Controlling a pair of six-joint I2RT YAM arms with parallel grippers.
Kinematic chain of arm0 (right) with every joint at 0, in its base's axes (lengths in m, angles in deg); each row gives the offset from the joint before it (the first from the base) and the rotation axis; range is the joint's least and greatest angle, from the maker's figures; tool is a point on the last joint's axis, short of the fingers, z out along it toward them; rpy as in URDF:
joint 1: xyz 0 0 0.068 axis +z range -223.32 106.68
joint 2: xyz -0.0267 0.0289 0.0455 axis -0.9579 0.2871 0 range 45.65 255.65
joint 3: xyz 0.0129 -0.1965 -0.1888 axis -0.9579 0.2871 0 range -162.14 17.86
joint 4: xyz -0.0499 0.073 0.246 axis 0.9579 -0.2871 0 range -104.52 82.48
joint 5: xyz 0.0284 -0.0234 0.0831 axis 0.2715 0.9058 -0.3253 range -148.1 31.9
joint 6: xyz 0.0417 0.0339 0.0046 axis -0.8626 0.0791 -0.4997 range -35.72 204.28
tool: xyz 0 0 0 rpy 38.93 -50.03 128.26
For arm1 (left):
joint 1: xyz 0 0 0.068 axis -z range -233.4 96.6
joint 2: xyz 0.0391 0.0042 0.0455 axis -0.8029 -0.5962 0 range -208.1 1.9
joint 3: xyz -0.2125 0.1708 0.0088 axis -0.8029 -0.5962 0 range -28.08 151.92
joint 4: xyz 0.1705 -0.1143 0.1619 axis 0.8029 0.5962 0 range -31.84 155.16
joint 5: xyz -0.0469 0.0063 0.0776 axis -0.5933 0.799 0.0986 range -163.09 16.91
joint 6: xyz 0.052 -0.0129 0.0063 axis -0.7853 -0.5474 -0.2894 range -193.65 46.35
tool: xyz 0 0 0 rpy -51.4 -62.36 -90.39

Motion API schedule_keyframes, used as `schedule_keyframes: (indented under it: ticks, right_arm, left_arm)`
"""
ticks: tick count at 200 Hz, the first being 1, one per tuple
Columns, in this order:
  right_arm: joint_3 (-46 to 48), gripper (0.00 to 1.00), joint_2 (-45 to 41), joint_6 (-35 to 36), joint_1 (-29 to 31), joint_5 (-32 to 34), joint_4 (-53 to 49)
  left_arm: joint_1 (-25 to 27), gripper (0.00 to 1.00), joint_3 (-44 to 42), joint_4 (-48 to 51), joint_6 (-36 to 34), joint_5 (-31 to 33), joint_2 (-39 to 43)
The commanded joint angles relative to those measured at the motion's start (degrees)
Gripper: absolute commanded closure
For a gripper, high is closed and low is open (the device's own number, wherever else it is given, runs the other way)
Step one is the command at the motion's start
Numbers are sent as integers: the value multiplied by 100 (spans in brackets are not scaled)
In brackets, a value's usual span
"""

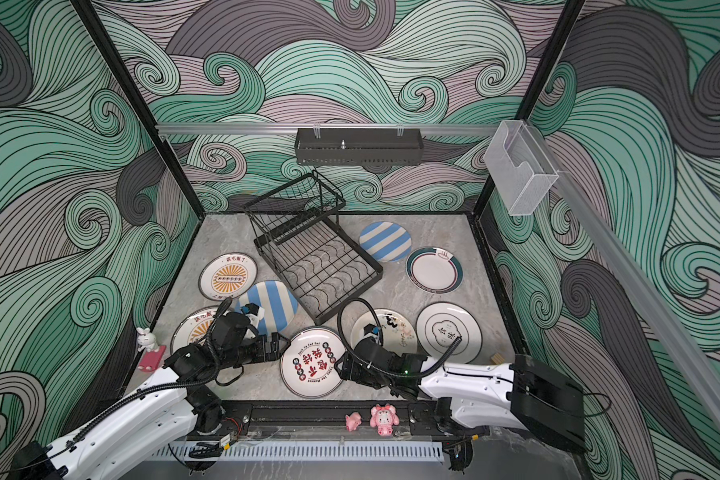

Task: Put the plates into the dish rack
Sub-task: 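Grasp the rim of the white red-text plate with the right gripper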

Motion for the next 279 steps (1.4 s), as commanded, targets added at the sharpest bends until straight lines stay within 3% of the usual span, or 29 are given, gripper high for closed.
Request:
schedule_keyframes:
  ticks: [1,60,134,196,279]
  right_arm:
    - [-25,27,93,-183,32,4,325]
    - [65,31,124,-360,31,67,330]
    - [115,49,586,-551,-10,-119,695]
    - [251,51,918,-663,-183,-357,1142]
    - [468,75,1117,-813,-299,-487,1640]
  left_arm:
    - [50,1,-34,-193,-70,-140,-70]
    - [58,1,-159,-434,-62,-271,-263]
    - [58,1,-204,-931,-205,-675,-738]
    - [67,1,-386,-1532,-279,-1159,-933]
    - [86,1,-428,-1743,-318,-1401,-1074]
